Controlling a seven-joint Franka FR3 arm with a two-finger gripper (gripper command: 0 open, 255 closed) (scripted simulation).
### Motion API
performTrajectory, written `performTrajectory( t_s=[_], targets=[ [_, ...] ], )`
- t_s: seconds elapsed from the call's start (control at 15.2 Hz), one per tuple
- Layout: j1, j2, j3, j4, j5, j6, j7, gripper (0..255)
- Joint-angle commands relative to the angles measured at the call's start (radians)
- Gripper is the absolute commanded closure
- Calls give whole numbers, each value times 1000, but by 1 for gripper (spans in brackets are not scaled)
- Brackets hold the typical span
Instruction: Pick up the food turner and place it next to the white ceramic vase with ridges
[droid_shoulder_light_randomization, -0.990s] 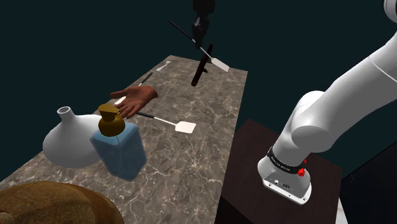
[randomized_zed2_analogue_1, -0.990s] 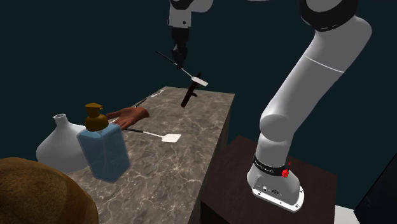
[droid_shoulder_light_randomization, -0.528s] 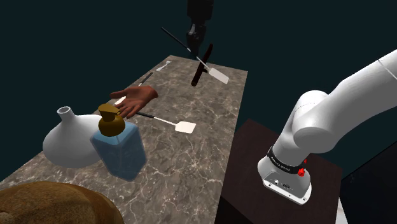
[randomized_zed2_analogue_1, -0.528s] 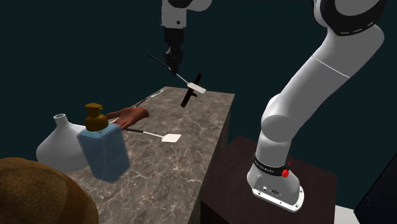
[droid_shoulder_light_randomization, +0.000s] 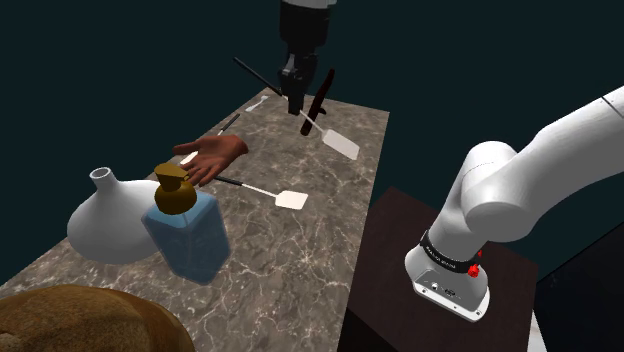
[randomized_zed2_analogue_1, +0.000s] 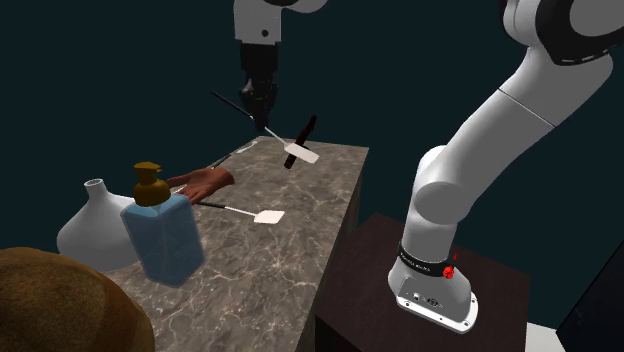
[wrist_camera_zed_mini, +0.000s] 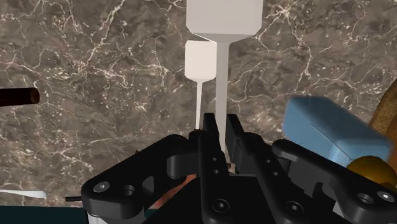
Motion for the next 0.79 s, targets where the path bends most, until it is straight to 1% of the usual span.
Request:
performTrajectory(
  t_s=[0.0,0.33,0.73],
  targets=[
    [16,-3,36,8,16,-7,48,255],
    [54,3,132,28,53,-12,171,255],
    [89,47,256,88,83,-13,324,255]
  ],
)
